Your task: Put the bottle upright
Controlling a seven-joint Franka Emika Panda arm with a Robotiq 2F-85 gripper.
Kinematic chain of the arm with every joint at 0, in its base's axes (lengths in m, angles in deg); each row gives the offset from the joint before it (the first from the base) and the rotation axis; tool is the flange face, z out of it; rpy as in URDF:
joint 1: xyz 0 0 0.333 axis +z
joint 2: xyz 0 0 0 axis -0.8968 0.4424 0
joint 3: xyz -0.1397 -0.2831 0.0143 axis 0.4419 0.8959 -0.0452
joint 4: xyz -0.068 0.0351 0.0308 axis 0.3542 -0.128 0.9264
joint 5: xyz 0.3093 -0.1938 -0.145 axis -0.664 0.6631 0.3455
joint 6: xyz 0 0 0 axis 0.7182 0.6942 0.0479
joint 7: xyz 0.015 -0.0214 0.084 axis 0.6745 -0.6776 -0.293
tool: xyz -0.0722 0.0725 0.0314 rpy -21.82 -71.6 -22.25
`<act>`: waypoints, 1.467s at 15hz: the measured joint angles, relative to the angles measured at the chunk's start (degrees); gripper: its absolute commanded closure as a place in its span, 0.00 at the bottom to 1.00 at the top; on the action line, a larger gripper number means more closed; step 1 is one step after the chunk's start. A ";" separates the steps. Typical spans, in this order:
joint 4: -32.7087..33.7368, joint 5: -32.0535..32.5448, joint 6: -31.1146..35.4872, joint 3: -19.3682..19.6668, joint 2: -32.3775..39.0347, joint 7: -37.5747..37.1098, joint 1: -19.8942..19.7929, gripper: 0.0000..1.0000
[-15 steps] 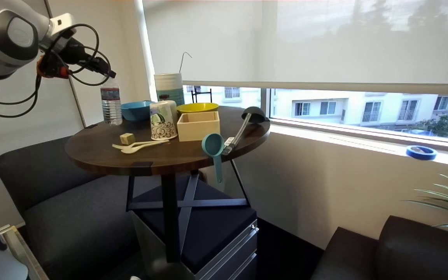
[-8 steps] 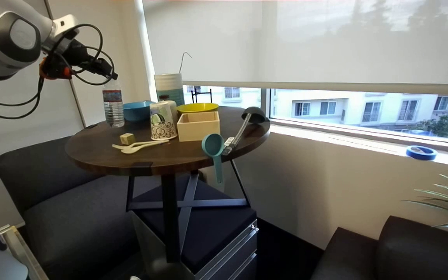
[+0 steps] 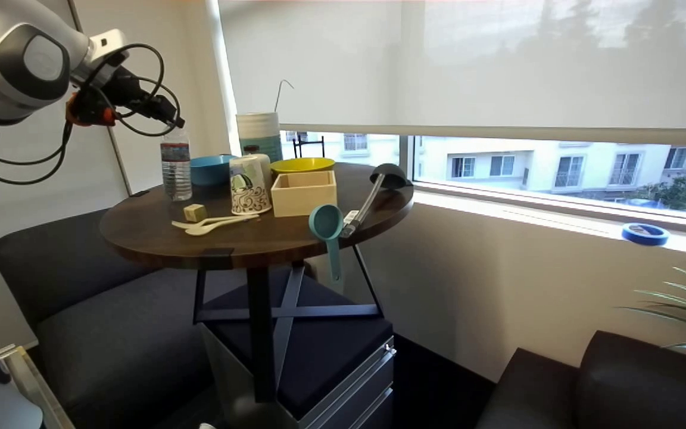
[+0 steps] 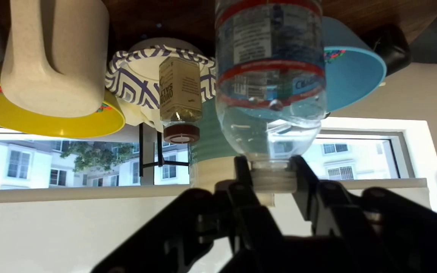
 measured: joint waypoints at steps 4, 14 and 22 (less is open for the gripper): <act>0.21 -0.14 0.00 0.56 -0.11 0.92 0.01 0.15; 1.66 -4.86 -9.67 5.95 -4.11 1.75 3.93 0.00; 11.47 -10.01 -40.01 9.01 -11.03 0.64 5.11 0.00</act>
